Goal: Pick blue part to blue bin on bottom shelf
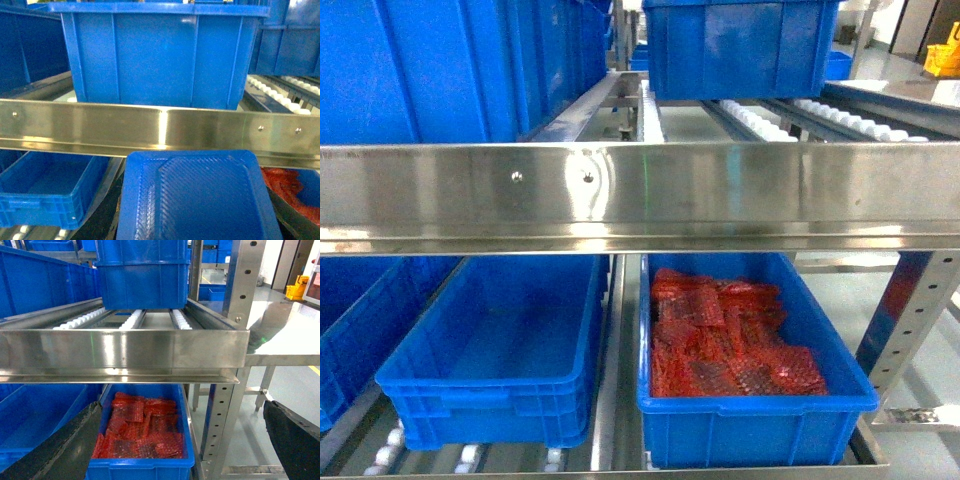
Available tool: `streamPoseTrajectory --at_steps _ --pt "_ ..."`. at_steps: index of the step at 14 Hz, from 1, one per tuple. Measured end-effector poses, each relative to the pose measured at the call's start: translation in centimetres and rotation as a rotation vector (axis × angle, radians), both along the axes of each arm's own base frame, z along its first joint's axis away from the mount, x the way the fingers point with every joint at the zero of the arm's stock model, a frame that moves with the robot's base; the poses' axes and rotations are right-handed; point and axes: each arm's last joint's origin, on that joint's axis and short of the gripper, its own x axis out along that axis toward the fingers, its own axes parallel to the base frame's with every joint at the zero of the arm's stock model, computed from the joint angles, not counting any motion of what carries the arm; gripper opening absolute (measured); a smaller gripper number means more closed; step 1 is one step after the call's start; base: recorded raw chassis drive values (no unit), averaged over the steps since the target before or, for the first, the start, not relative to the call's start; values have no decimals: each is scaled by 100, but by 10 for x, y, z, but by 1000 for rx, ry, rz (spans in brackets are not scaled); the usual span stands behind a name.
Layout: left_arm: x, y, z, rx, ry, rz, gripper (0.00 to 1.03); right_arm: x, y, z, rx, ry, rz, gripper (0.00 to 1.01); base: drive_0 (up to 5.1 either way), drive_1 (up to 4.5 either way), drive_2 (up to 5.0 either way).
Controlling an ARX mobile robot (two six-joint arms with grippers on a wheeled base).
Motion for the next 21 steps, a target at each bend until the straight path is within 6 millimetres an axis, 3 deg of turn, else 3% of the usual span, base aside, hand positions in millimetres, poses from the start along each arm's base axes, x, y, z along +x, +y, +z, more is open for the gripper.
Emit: streamPoseTrajectory --at_steps 21 --pt "0 0 -1 2 7 -3 43 0 0 0 -1 4 -2 98 0 0 0"
